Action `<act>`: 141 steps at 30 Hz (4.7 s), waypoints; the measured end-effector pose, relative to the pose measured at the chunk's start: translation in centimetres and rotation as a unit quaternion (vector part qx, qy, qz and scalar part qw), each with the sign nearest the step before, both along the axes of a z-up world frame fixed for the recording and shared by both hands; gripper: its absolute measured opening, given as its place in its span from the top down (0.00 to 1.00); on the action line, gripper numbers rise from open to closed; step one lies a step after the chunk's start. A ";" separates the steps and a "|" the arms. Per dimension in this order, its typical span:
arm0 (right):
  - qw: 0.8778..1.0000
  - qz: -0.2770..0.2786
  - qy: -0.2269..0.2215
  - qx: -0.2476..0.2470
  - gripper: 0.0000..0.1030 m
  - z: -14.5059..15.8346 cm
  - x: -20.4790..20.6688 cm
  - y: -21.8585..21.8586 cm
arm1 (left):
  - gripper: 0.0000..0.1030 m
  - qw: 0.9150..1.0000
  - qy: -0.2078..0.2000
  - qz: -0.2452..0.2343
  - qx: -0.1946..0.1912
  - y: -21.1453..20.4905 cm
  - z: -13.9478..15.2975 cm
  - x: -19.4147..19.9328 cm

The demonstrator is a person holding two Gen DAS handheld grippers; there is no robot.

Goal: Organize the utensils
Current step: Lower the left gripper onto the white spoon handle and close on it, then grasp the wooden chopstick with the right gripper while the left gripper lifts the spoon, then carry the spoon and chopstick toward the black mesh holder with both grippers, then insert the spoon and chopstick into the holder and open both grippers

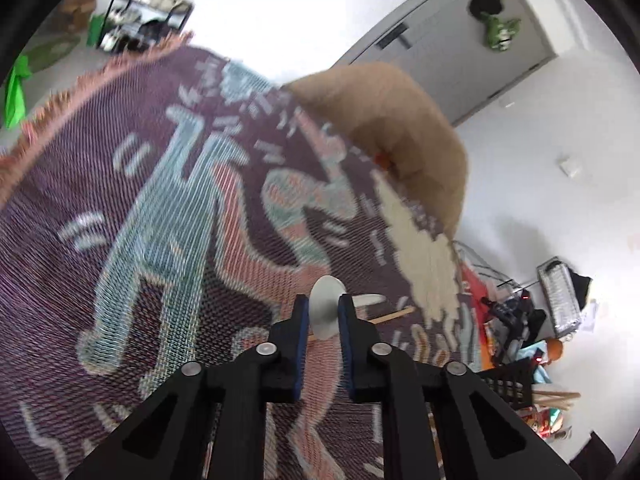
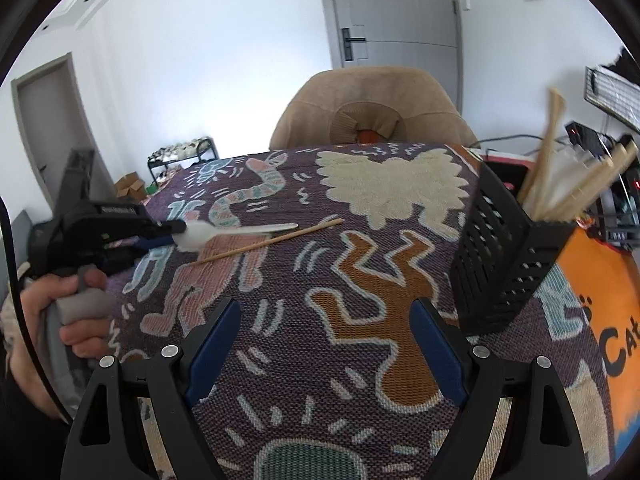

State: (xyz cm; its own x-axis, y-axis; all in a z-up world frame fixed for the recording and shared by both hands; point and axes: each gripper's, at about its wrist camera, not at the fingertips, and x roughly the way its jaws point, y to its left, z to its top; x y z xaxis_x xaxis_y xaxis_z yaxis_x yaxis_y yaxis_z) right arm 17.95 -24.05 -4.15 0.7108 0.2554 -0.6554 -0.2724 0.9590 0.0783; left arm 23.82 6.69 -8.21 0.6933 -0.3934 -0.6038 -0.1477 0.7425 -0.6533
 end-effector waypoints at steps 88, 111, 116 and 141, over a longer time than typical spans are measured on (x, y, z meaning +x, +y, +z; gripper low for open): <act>0.989 0.124 -0.067 -0.037 0.95 11.9 2.8 -0.6 | 0.99 0.986 -0.152 -0.056 0.035 -0.5 12.9 -9.8; 0.981 -0.003 -0.193 -0.003 0.95 20.0 1.0 -11.8 | 0.99 0.962 -0.181 -0.200 0.032 -14.0 18.2 -5.8; 0.985 -0.001 -0.175 -0.006 0.95 18.3 1.8 -12.4 | 0.99 0.957 -0.181 -0.227 0.023 -16.5 18.8 -5.1; 0.983 -0.146 -0.089 0.071 0.42 8.1 -1.4 -22.9 | 0.99 0.945 -0.094 -0.312 -0.017 -25.3 18.8 -1.4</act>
